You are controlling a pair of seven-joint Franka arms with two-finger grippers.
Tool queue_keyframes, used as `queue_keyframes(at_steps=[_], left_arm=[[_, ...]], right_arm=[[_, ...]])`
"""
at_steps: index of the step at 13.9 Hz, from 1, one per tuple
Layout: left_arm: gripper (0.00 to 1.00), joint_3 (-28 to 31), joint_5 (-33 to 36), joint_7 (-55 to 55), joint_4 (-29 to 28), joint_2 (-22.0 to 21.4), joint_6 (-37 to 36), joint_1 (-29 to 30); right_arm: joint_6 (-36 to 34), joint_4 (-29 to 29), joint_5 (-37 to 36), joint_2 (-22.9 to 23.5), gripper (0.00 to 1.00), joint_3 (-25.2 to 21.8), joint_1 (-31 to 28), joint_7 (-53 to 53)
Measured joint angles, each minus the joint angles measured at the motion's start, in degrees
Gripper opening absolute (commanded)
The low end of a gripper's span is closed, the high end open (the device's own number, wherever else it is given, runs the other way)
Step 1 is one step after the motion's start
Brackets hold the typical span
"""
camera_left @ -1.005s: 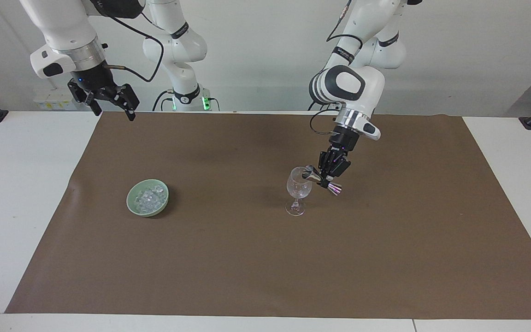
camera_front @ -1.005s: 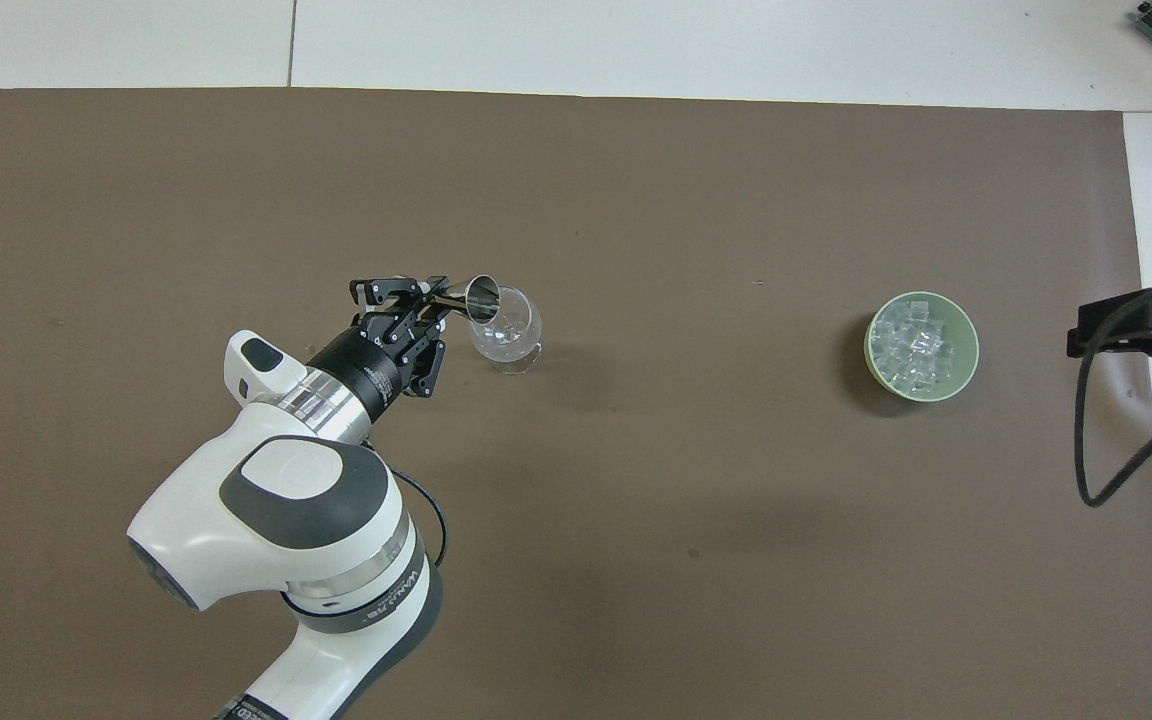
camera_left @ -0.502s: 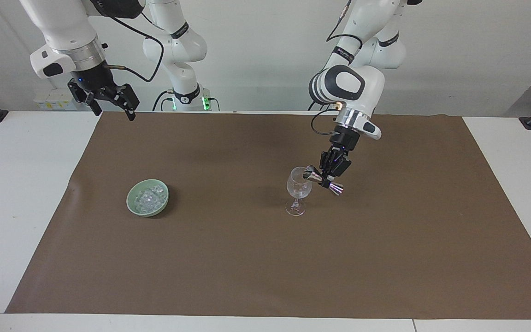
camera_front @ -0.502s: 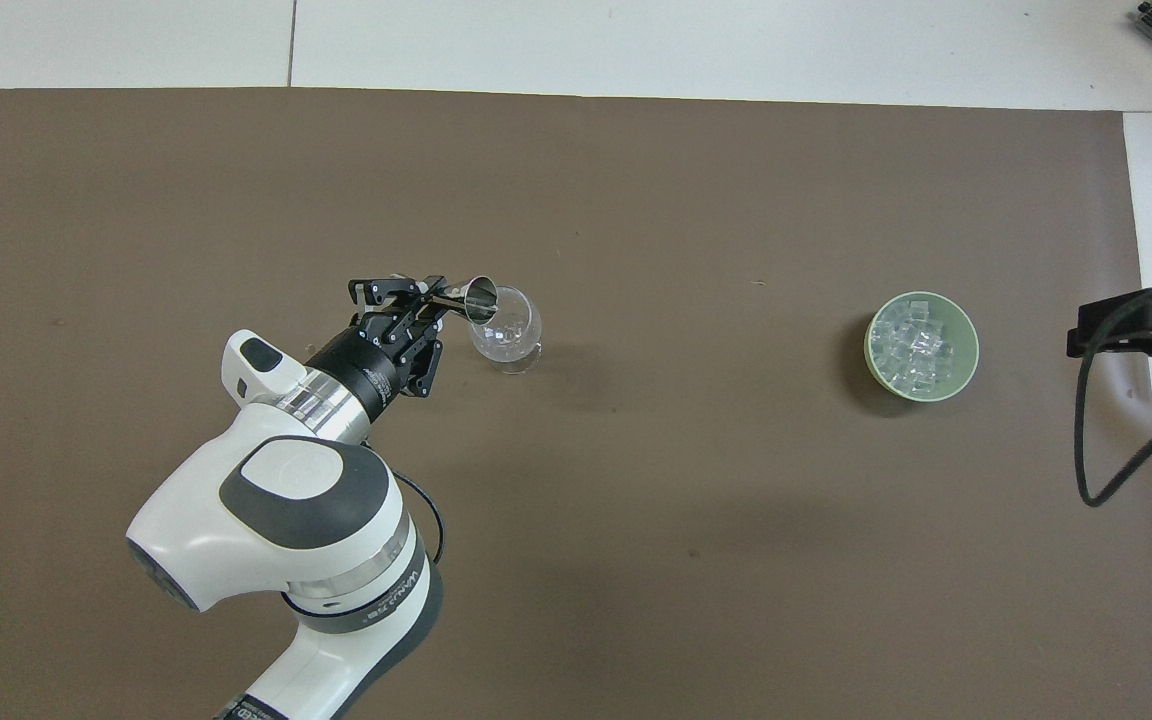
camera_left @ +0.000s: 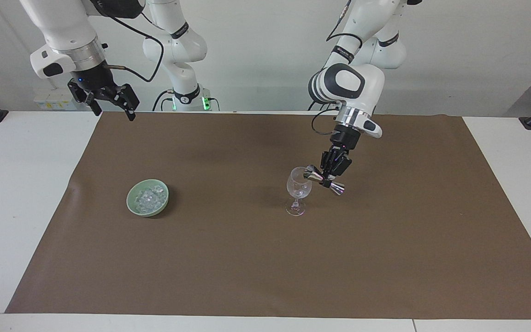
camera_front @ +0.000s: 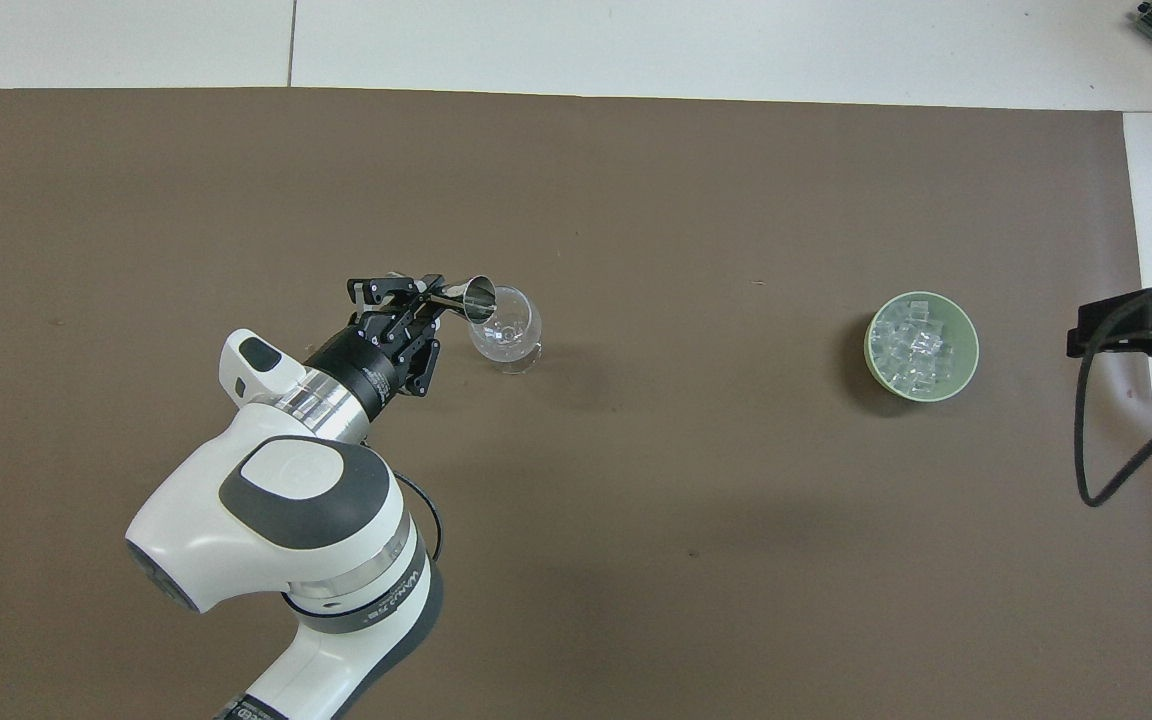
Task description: Pour wine and add ice with both arms
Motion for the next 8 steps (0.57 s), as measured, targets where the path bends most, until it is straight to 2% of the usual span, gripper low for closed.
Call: queue_keyframes(at_steps=[8], left_arm=[[0.00, 0.00, 0.51, 2.45, 0.47, 0.00, 1.62, -0.11]], right_arm=[[0.00, 0.00, 0.00, 0.00, 1.00, 0.00, 0.00, 0.00]])
